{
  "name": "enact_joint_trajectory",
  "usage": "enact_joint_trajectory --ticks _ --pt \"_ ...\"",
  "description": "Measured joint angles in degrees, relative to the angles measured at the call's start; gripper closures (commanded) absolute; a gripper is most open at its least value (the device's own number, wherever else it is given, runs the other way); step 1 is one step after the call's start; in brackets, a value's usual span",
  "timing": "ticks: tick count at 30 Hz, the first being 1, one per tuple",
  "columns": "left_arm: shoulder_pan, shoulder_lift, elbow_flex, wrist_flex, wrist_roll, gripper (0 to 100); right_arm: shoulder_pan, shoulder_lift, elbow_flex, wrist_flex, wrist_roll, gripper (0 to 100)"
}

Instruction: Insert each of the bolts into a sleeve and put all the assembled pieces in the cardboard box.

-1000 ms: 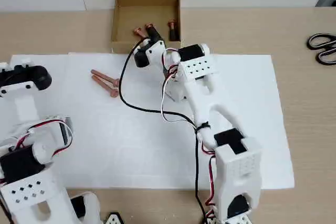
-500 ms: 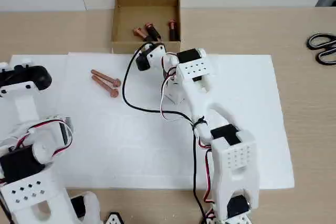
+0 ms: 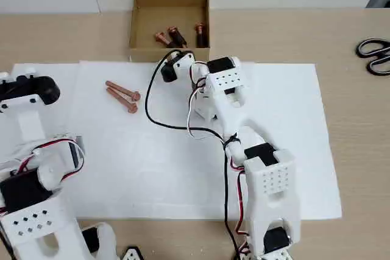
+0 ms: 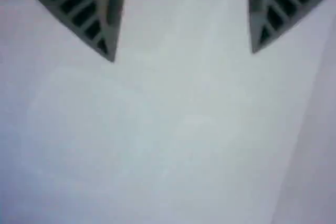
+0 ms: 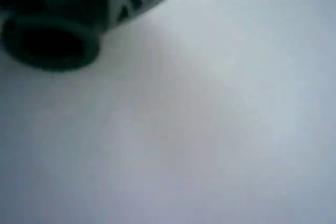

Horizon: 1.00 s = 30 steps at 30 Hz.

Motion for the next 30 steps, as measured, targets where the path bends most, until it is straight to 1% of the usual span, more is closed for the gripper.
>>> enact_joint_trajectory --ticks 6,10,15,19,24,26,30 --pt "0.0 0.0 0.0 0.0 0.0 84 0.6 0.1 -0.8 1.3 0.0 99.5" --pt "0.0 0.0 0.0 0.0 0.0 84 0.8 0.6 -4.8 8.3 -0.7 99.5" --pt "0.0 0.0 0.0 0.0 0.0 84 1.9 0.6 -11.8 15.8 -4.5 99.5" --pt "0.0 0.0 0.0 0.0 0.0 84 1.6 0.6 -13.8 17.2 -7.7 99.5" --pt "0.6 0.3 0.0 -0.4 -0.9 84 2.3 0.6 -13.8 17.7 -13.6 99.5" --pt "2.5 2.5 0.0 -0.4 -2.7 84 2.9 0.6 -13.8 17.7 -15.5 99.5" --pt "6.2 12.8 -1.2 -0.4 -2.9 84 4.4 0.6 -13.8 18.1 -18.0 99.5"
